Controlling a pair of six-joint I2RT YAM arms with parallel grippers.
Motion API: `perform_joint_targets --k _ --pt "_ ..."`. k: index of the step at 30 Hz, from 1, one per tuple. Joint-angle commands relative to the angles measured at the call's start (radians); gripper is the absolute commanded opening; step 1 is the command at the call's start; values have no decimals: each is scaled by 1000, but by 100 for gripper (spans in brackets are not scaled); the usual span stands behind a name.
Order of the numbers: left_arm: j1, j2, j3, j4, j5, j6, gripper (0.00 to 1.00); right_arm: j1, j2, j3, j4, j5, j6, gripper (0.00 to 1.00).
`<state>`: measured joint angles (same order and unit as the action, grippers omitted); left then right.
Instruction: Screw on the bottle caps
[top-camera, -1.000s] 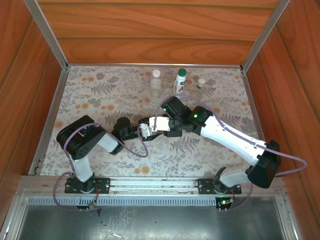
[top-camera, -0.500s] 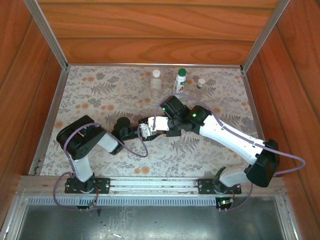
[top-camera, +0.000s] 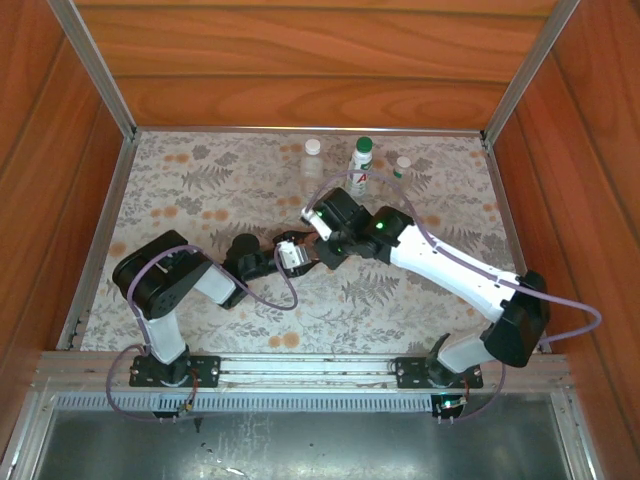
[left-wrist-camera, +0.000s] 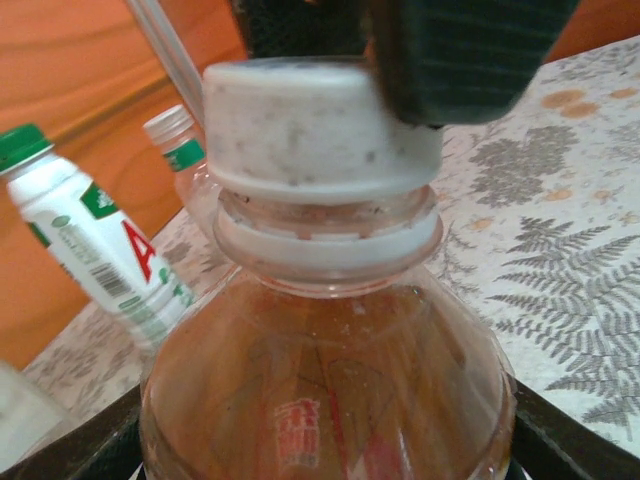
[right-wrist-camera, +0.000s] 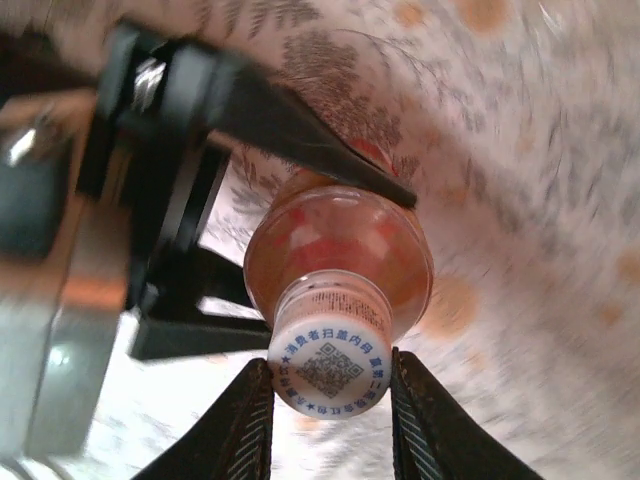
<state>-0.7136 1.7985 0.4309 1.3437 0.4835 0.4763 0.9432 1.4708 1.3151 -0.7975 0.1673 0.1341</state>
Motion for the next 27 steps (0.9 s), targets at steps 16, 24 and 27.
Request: perform_joint_targets --k 16,24,27 --pt "23 -22 8 -57 218 -210 66 -70 -210 -118 121 -100 -101 64" --pt "53 -48 18 -58 377 -316 66 -142 -274 -144 161 -417 -415 56" --pt "53 -52 2 -57 391 -271 66 -145 -257 -112 81 -444 -622 58"
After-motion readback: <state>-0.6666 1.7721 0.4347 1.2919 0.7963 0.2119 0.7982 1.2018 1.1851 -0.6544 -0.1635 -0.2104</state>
